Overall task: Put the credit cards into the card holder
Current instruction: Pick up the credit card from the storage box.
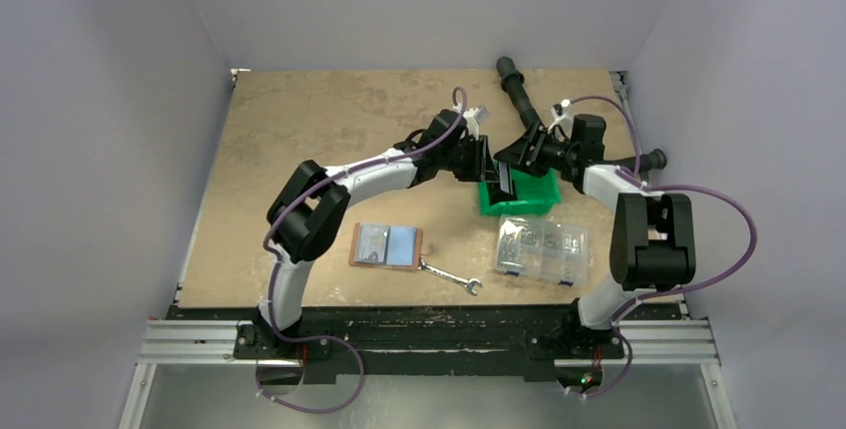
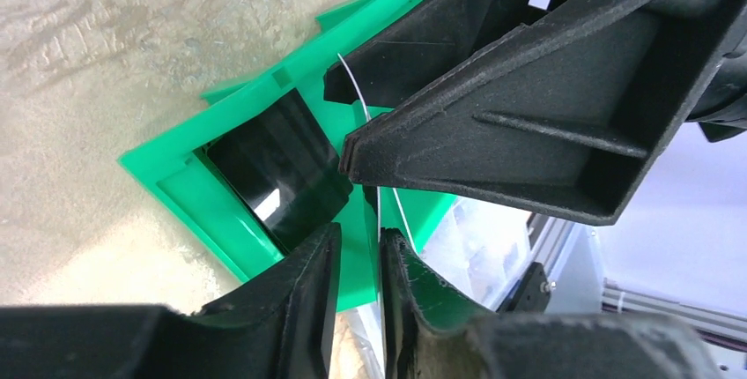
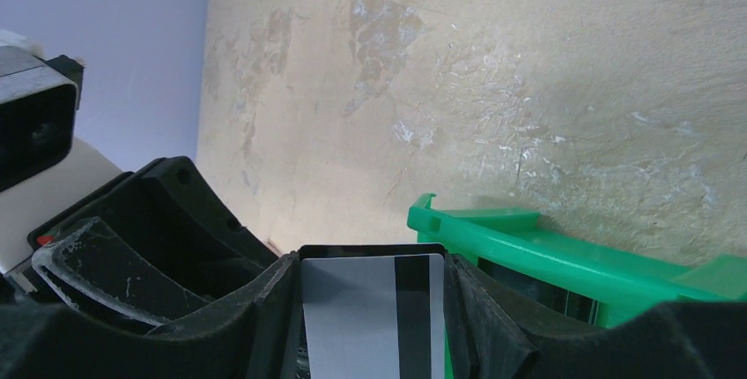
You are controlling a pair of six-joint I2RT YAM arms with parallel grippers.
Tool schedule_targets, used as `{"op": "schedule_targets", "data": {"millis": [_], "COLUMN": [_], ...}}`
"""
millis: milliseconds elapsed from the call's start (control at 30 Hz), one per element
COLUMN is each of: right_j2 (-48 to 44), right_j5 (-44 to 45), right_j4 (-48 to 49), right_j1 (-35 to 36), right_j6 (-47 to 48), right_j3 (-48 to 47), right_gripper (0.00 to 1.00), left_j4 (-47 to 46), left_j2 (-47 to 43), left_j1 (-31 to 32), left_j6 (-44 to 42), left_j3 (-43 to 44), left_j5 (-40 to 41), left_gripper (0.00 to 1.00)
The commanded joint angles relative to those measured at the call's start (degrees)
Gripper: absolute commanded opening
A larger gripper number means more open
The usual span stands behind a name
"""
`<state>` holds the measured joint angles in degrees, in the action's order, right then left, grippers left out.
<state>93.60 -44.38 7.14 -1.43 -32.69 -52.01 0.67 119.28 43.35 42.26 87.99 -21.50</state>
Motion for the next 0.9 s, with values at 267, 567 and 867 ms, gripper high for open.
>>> {"op": "schedule_targets", "data": {"millis": [267,567,867], "right_j2": [-1.3,-7.3,-8.2], "right_j5": [6.7,15.1,19.7], "right_j4": [-5.2,-13.1,-16.2], "right_j1": [0.1,0.1,0.1], "right_j6": [3.2,8.1,10.4], "right_j3": [-3.6,-2.8,-5.4], "right_gripper": [0.23,0.60,0.77], "left_j4": [9.7,9.5,11.0], "left_j2": [5.8,2.8,0.9], "left_j1": [0.6,0.7,0.0], "left_j6": [-5.4,-5.9,-6.7], "left_j3": [10.0,8.6,9.2], "left_j5": [7.5,7.0,7.1], "left_gripper": [0.00,0.00,0.00]}}
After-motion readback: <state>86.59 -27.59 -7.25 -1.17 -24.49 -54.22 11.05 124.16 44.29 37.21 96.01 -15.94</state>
